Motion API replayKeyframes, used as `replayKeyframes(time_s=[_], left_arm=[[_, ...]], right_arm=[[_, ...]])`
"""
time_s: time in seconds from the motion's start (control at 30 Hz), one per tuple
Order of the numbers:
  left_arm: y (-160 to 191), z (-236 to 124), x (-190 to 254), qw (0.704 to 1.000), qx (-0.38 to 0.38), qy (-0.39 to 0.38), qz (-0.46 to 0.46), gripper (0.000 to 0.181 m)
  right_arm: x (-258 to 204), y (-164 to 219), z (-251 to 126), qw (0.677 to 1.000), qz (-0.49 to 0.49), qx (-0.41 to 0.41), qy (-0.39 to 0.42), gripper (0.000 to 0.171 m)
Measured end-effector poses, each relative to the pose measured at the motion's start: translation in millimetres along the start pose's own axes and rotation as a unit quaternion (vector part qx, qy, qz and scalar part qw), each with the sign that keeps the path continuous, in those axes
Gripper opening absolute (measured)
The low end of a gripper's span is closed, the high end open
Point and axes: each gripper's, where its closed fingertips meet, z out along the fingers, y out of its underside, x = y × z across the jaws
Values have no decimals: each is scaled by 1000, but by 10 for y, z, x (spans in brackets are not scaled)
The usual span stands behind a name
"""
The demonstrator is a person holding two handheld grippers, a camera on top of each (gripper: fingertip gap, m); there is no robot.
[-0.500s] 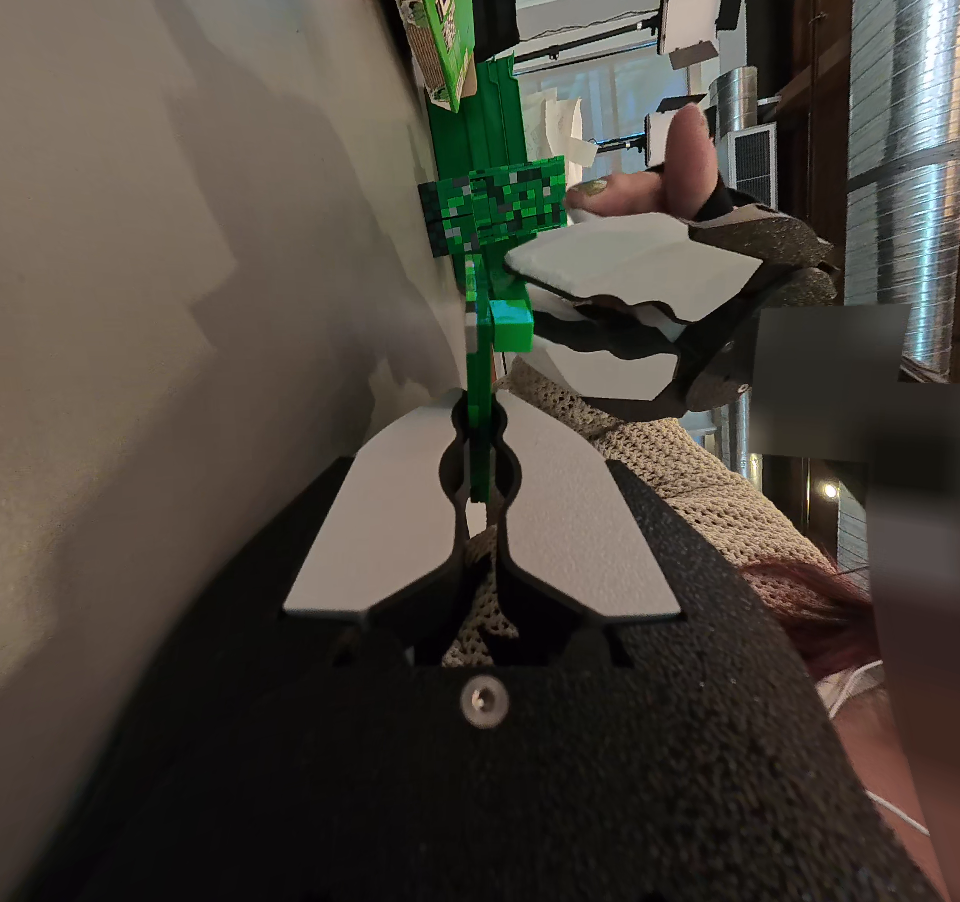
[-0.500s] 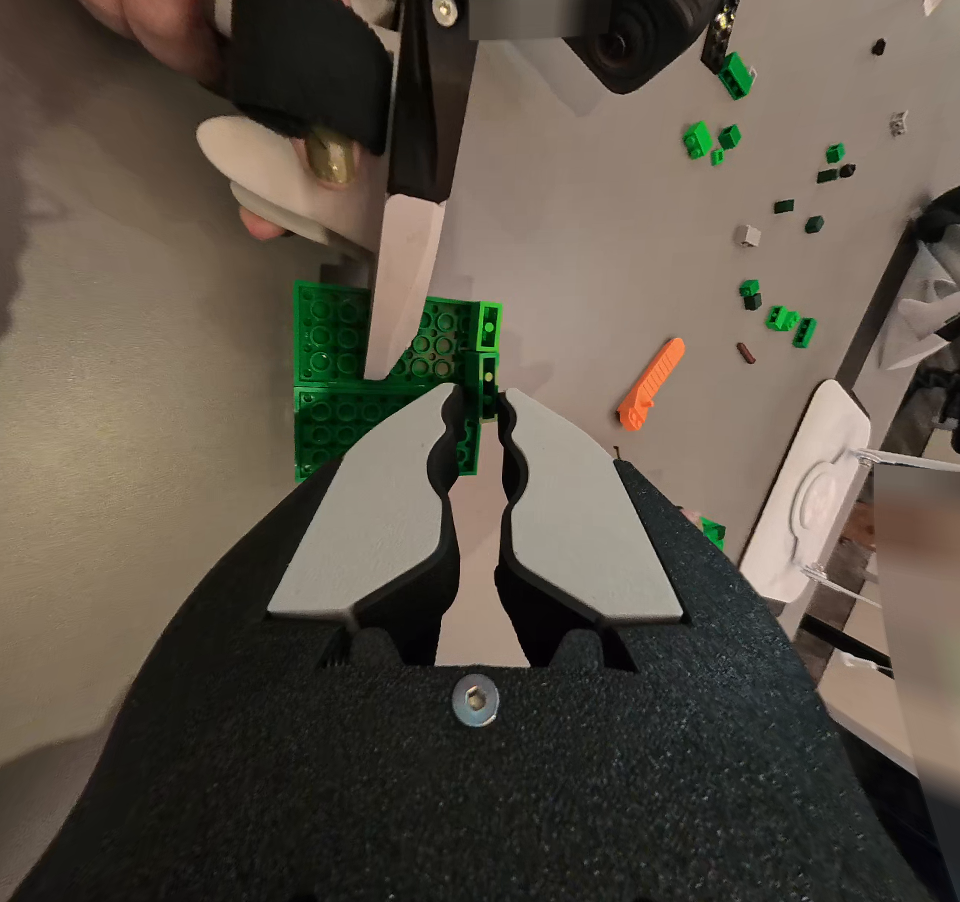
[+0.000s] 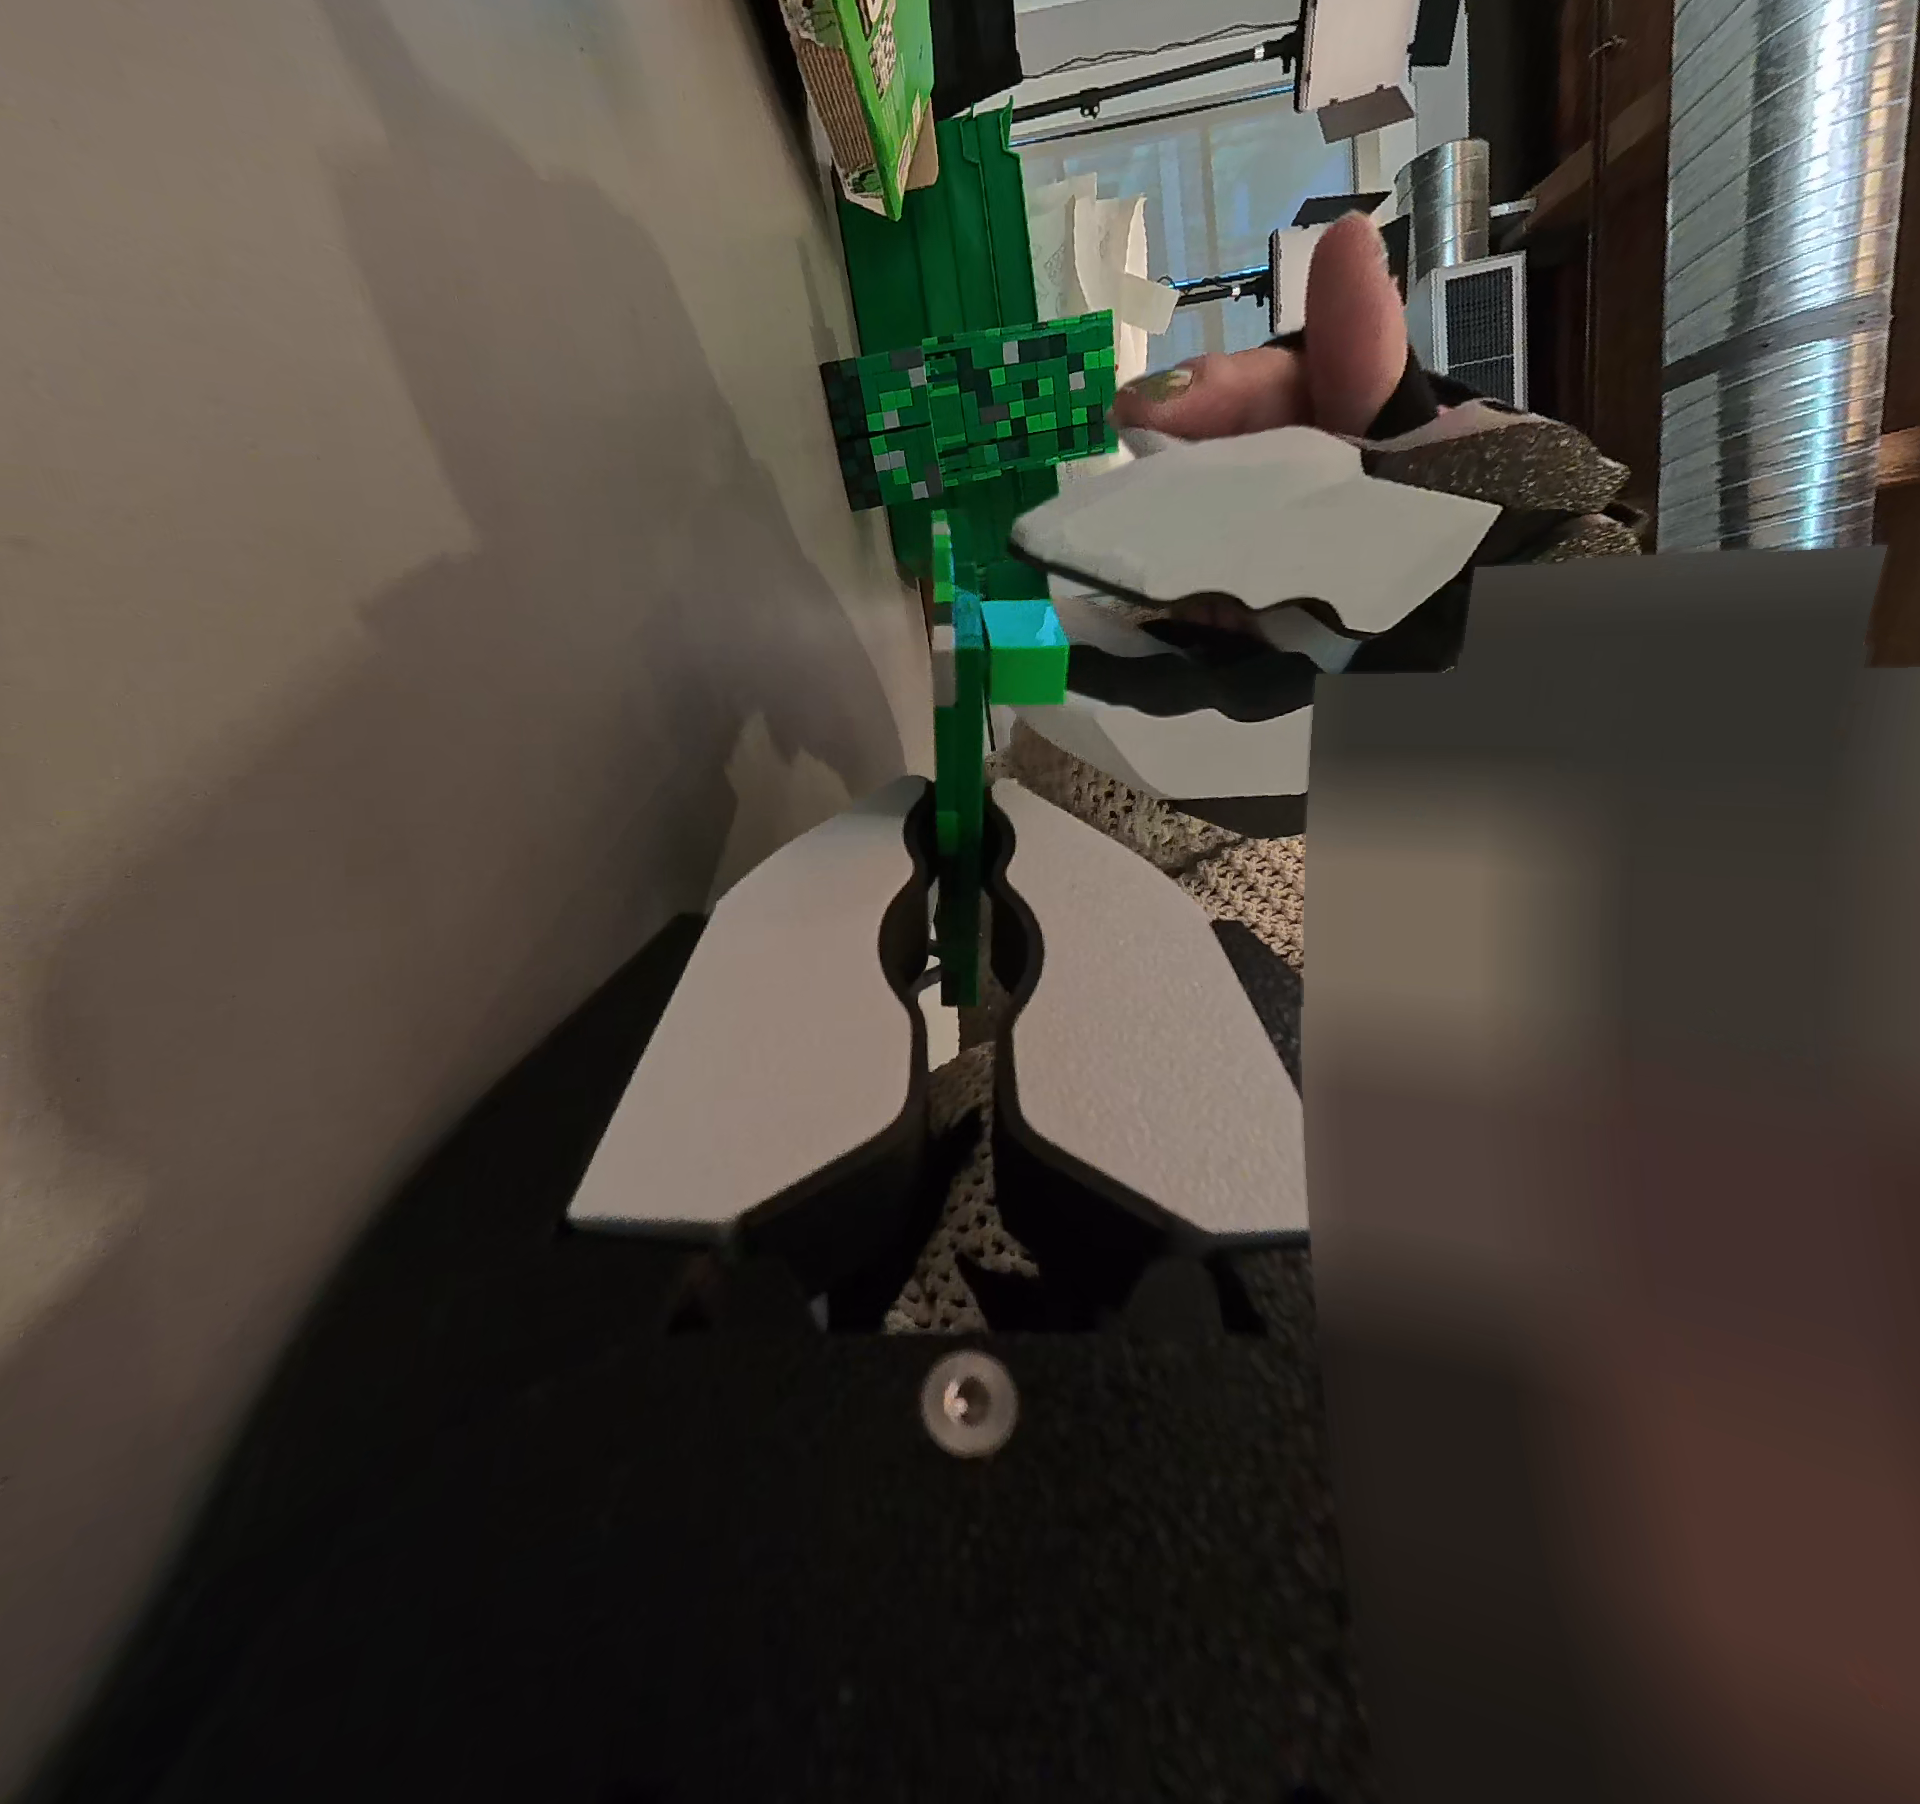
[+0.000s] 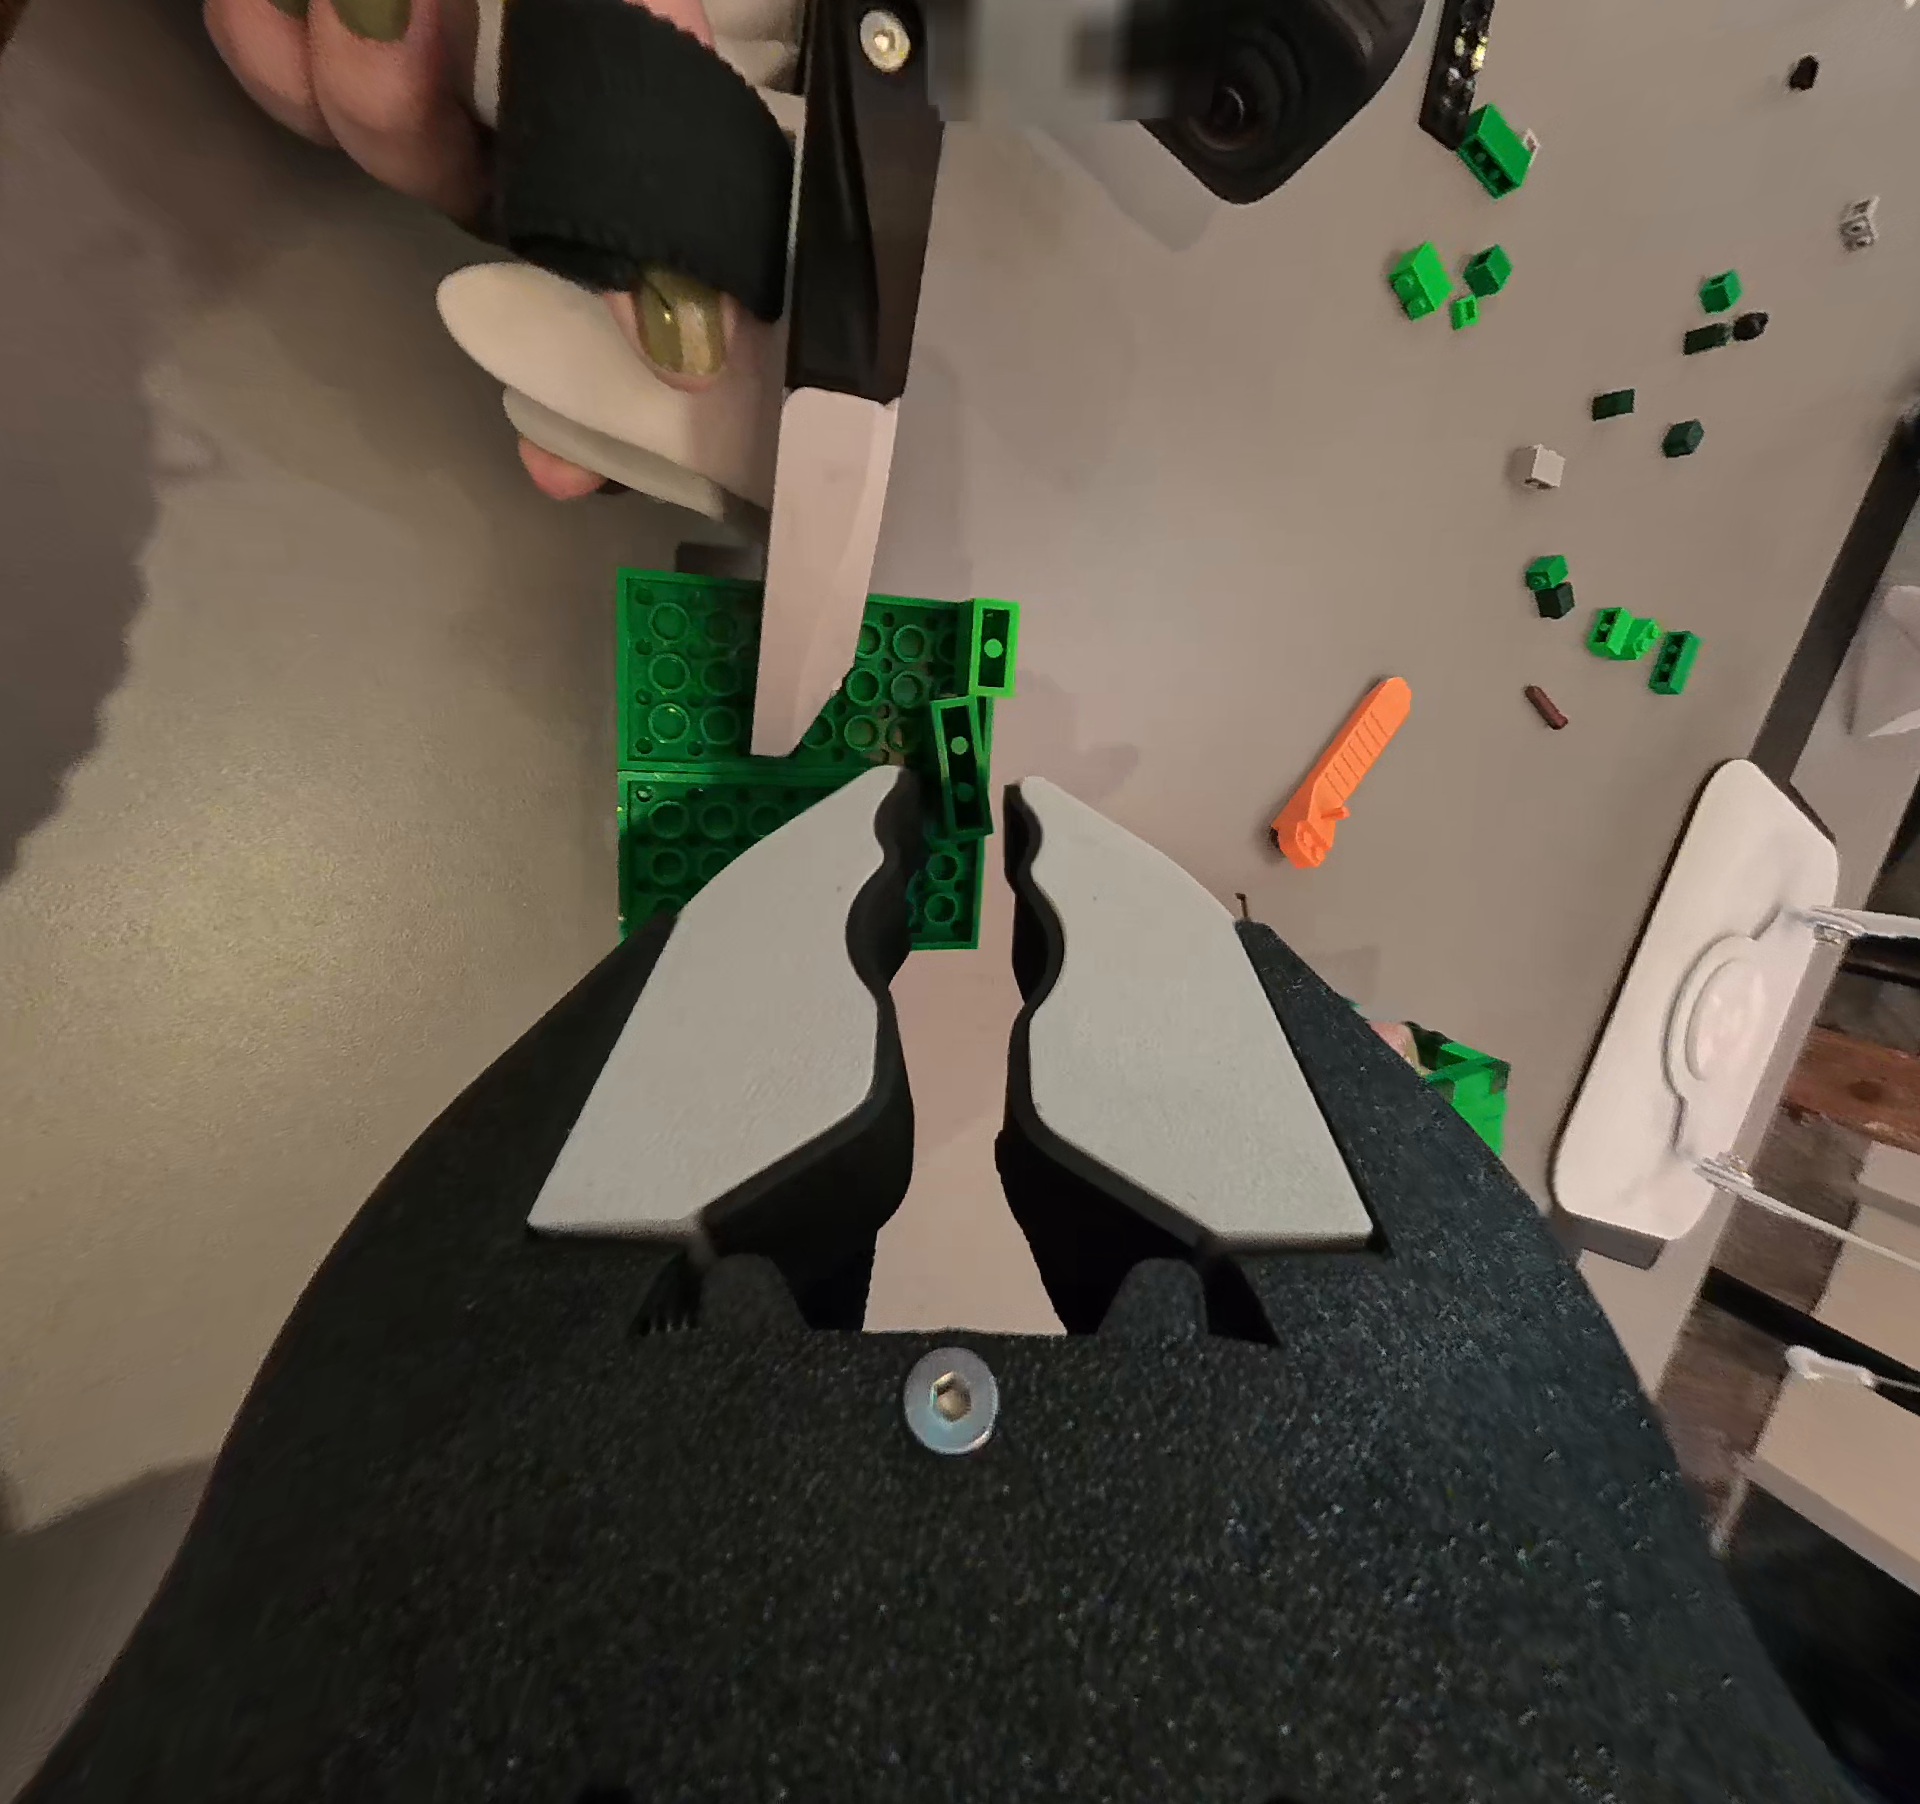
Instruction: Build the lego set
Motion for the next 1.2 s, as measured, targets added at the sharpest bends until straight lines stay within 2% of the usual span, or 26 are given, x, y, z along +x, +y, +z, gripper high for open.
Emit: replayKeyframes(time_s=[0.03, 0.07, 0.27, 0.77, 1.07, 1.2], left_arm=[[0, 1, 0, 1000, 0, 0, -1, 6], [3, 1, -1, 1000, -1, 1, -2, 6], [4, 2, 1, 1000, -4, 4, -9, 6], [33, 6, 19, 1000, -17, 14, -18, 6], [62, 9, 27, 999, -25, 16, -17, 6], [63, 5, 31, 999, -24, 17, -17, 6]], right_arm=[[-16, -8, -6, 1000, 0, 4, -7, 13], [-14, -16, -13, 1000, 1, 7, -8, 8], [1, 14, -15, 999, 49, 4, -22, 8], [-12, 5, 2, 995, 83, 4, -55, 8], [-39, 13, -7, 992, 98, 2, -74, 12], [-102, 10, -51, 987, 122, 13, -106, 19]])
